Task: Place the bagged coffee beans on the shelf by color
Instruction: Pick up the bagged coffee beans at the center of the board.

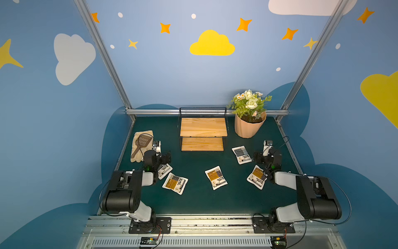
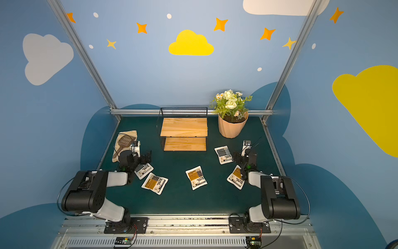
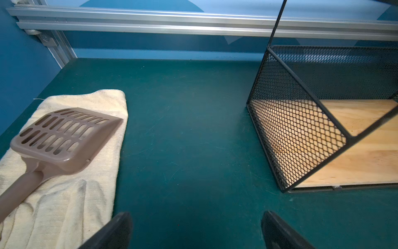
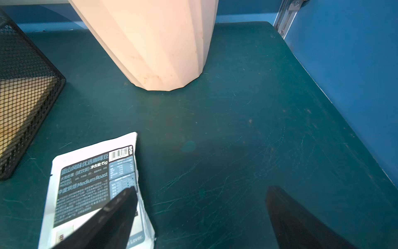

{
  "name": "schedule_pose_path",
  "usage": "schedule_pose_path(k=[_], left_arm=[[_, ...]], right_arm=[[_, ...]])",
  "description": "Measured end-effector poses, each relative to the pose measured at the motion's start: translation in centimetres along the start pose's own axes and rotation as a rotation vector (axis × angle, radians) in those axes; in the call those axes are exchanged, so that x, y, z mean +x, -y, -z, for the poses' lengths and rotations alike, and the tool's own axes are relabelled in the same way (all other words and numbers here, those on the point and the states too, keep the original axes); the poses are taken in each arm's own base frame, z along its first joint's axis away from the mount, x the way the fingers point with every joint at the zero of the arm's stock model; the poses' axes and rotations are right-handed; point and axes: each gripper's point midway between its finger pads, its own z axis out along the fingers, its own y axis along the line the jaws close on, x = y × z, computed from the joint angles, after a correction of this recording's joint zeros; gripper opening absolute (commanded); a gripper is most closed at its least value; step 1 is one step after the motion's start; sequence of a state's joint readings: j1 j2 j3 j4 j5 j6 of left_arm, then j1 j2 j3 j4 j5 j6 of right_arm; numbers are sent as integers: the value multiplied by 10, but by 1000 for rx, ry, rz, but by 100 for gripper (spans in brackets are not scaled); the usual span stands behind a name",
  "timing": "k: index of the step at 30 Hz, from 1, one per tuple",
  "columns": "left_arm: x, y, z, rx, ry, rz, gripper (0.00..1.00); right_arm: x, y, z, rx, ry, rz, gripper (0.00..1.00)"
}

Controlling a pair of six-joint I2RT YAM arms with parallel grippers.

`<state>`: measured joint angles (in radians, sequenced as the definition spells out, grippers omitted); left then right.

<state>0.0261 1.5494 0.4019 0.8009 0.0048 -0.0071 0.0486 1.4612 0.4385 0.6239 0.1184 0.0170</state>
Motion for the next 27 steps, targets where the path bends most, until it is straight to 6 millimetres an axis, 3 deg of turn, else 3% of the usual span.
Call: schedule_pose_path(k=[24,27], left_arm=[[0,-1,1,2,-4,5,99],[-4,0,5,4,-14,4,99]], right_arm=[[-1,5,1,29,-3,-16,98],[-9,8,7,49,-38,-26,98]])
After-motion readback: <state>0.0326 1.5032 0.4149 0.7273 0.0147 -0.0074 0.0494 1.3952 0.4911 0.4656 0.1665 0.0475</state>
